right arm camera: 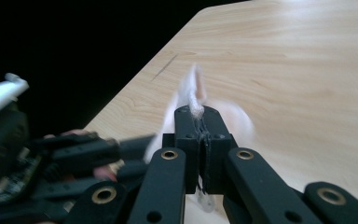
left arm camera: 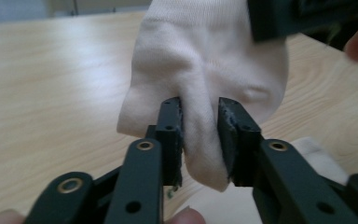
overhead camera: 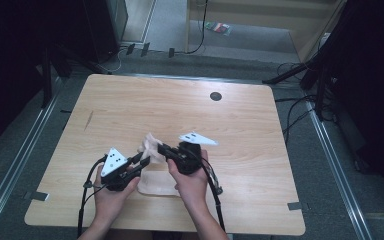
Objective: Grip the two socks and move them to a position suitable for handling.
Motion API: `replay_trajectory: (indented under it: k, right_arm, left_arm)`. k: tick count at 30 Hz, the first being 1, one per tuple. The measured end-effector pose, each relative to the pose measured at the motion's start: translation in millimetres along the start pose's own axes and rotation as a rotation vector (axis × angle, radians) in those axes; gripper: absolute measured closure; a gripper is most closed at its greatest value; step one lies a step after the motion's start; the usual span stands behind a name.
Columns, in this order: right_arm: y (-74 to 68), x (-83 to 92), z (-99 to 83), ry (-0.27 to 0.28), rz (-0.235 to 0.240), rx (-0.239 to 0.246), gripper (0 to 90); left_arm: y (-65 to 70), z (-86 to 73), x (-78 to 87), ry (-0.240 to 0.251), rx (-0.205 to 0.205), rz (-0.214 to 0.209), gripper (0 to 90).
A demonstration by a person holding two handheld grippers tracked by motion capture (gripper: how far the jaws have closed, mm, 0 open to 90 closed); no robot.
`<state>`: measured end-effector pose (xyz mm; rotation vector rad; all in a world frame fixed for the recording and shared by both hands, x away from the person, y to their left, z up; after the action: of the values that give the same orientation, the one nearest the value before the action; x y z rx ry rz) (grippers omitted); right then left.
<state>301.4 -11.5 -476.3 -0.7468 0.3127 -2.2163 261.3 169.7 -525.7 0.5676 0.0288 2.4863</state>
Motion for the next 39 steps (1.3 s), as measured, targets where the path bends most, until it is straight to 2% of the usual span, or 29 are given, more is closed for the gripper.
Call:
replay_trajectory:
  k: [1,4,5,8,9,12,14,15,16,17,18,19,20,21,22,23,24,26,28,29,30,31,32,33,35,36,37,38,39]
  right_arm:
    - [-9.2,-15.8,8.9,-0.03,-0.006,0.046,88.8]
    - [-20.1,-33.5,18.2,-0.061,-0.015,0.098,88.8]
    - [-27.1,-42.6,23.3,-0.074,0.0,0.111,88.8]
    - [-33.6,-48.2,27.3,-0.078,0.011,0.111,88.8]
    - [-37.3,-49.9,29.1,-0.075,0.022,0.11,88.8]
    - [-50.0,-49.9,34.4,-0.07,0.081,0.111,88.7]
    - [-55.1,-46.7,37.3,-0.06,0.113,0.132,88.7]
    - [-55.8,-39.8,40.5,-0.049,0.126,0.152,88.7]
    - [-55.8,-39.8,40.5,-0.049,0.126,0.152,88.7]
    - [-53.2,-36.0,41.7,-0.045,0.122,0.152,88.7]
    - [-38.3,-27.7,42.6,-0.044,0.067,0.159,88.7]
    - [-31.0,-25.6,41.9,-0.047,0.047,0.154,88.8]
    - [-31.0,-25.6,41.9,-0.047,0.047,0.154,88.8]
    - [-8.1,-21.2,37.3,-0.064,-0.019,0.141,88.9]
    - [3.9,-19.8,33.6,-0.075,-0.051,0.138,89.0]
    - [15.8,-18.4,29.1,-0.095,-0.081,0.137,89.0]
    - [15.8,-18.4,29.1,-0.095,-0.081,0.137,89.0]
    - [44.0,-16.3,16.7,-0.134,-0.136,0.113,89.0]
    - [60.6,-15.5,8.9,-0.155,-0.158,0.092,89.0]
    - [74.8,-14.8,2.3,-0.182,-0.18,0.085,88.9]
    - [74.8,-14.8,2.3,-0.182,-0.18,0.085,88.9]
    - [88.9,-14.5,-3.8,-0.216,-0.199,0.088,88.5]
    - [88.9,-14.5,-3.8,-0.216,-0.199,0.088,88.5]
    - [100.9,-11.8,-7.2,-0.221,-0.248,0.095,86.8]
    - [110.8,-7.3,-6.8,-0.206,-0.28,0.102,73.0]
    - [110.8,-7.3,-6.8,-0.206,-0.28,0.102,73.0]
    - [119.9,-1.2,-3.2,-0.181,-0.297,0.095,52.5]
    - [119.9,-1.2,-3.2,-0.181,-0.297,0.095,52.5]
    - [124.6,5.0,0.1,-0.155,-0.304,0.083,46.6]
  left_arm:
    - [-9.3,-6.8,0.9,-0.014,0.042,0.024,61.8]
    - [-16.3,-14.6,0.0,-0.046,0.075,0.023,52.0]
    - [-21.4,-20.6,-2.9,-0.095,0.084,0.042,42.6]
    - [-27.3,-25.1,-6.3,-0.126,0.114,0.081,33.9]
    - [-31.9,-25.8,-8.9,-0.126,0.152,0.092,33.9]
    - [-43.6,-23.0,-15.9,-0.129,0.197,0.135,28.8]
    - [-51.3,-21.2,-21.9,-0.132,0.21,0.156,38.1]
    - [-56.9,-18.8,-22.6,-0.103,0.175,0.182,55.8]
    - [-56.9,-18.8,-22.6,-0.103,0.175,0.182,70.5]
    - [-58.3,-17.5,-21.5,-0.107,0.119,0.207,70.5]
    - [-58.9,-16.3,-19.3,-0.105,0.057,0.26,88.5]
    - [-58.7,-15.8,-19.5,-0.112,0.021,0.291,88.8]
    - [-58.7,-15.8,-19.5,-0.112,0.021,0.291,88.8]
    - [-57.5,-15.7,-22.8,-0.122,-0.027,0.332,88.4]
    - [-57.5,-15.7,-22.8,-0.122,-0.027,0.332,87.5]
    - [-55.5,-16.0,-27.3,-0.137,-0.092,0.36,86.1]
    - [-55.5,-16.0,-27.3,-0.137,-0.092,0.36,84.2]
    - [-52.0,-16.7,-35.2,-0.17,-0.166,0.386,80.1]
    - [-49.0,-17.6,-40.2,-0.188,-0.191,0.394,71.9]
    - [-47.3,-19.2,-43.5,-0.21,-0.196,0.416,62.4]
    - [-47.3,-19.2,-43.5,-0.21,-0.196,0.416,58.8]
    - [-47.6,-21.0,-44.9,-0.225,-0.183,0.424,55.5]
    - [-47.6,-21.0,-44.9,-0.225,-0.183,0.424,53.7]
    - [-48.6,-21.9,-42.7,-0.231,-0.181,0.46,55.3]
    - [-52.3,-22.8,-37.5,-0.227,-0.168,0.476,54.8]
    - [-52.3,-22.8,-37.5,-0.227,-0.168,0.476,53.7]
    - [-58.7,-22.9,-31.2,-0.226,-0.123,0.451,51.8]
    - [-58.7,-22.9,-31.2,-0.226,-0.123,0.451,50.7]
    - [-62.3,-22.4,-27.9,-0.216,-0.087,0.431,50.4]
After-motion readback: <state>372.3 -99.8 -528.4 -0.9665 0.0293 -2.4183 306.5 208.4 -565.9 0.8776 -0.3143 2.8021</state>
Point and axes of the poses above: each handheld gripper's, and its own axes: x roughly backward along the jaws, z roughly out of its top, y roughly to its right, the point moved 3 cm from there along -x, roughly forward along the jaws, and after that the axes turned 2 degrees about -z, right-handed, at the moved point
